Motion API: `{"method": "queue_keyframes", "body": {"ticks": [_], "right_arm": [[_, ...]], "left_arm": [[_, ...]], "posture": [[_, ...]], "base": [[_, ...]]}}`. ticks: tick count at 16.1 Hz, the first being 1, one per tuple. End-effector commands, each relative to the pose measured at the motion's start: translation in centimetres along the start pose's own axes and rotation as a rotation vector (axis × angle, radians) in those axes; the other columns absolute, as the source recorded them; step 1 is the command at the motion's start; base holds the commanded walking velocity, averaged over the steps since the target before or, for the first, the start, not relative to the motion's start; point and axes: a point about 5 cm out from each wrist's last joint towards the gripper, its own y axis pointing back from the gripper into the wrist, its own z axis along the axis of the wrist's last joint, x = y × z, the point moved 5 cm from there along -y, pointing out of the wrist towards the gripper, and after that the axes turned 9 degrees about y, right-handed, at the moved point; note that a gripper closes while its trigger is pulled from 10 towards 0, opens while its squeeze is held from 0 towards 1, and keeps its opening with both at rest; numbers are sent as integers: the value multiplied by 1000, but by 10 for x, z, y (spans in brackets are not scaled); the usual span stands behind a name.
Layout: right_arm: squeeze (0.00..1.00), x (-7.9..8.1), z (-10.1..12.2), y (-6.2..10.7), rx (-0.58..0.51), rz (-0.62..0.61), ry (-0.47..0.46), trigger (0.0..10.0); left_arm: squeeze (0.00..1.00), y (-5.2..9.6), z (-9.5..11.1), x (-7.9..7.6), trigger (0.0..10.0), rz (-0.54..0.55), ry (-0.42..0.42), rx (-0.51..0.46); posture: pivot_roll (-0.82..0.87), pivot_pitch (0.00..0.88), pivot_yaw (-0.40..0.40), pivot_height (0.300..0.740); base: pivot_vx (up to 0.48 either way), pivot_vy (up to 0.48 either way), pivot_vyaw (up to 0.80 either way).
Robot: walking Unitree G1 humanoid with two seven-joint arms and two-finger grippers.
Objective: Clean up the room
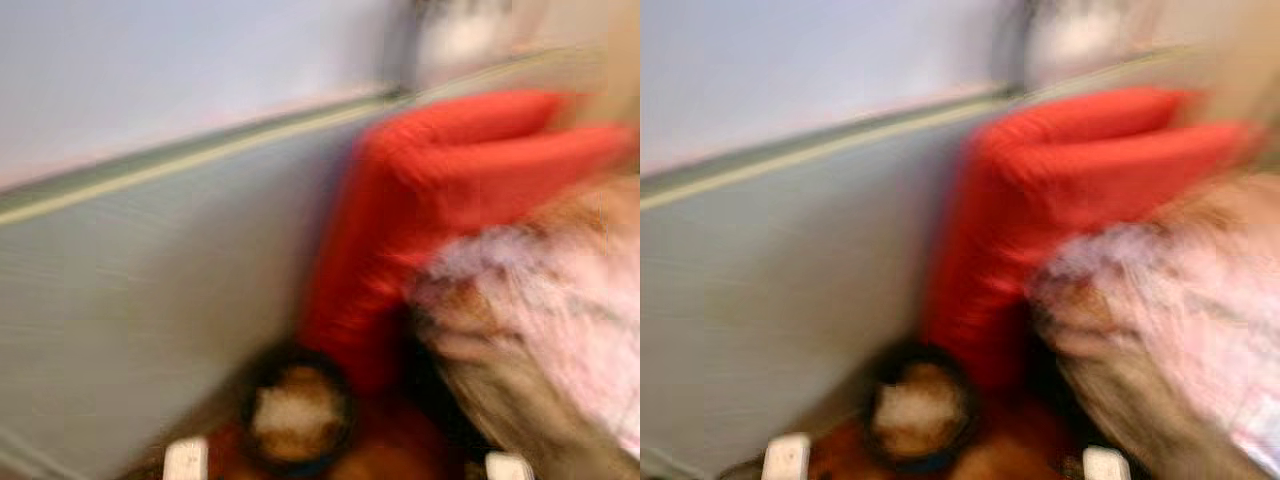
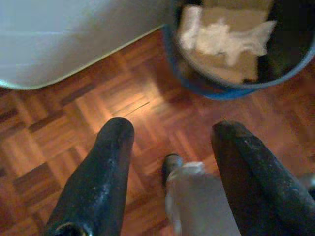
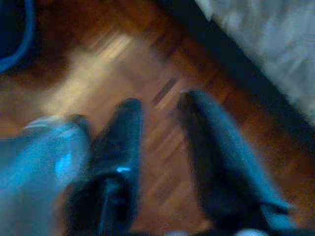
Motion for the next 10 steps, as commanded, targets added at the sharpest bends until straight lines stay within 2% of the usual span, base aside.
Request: {"method": "queue_keyframes", "body": {"ticks": [1,5,10], "right_arm": [[0,-8,0,2,-3,138,-116,10000],[0,-7,-1,2,-6,133,-122,10000],[0,-7,0,2,-14,125,-144,10000]], "left_arm": [[0,5,-4,54,10000,75,-34,107],[0,5,-4,55,10000,75,-49,109],[0,5,-4,55,10000,69,-60,111]], "posture": [[60,0,22,740],[49,0,33,740],[37,0,42,740]], "base": [[0,-424,-763],[0,-423,-680],[0,-422,0]]}}
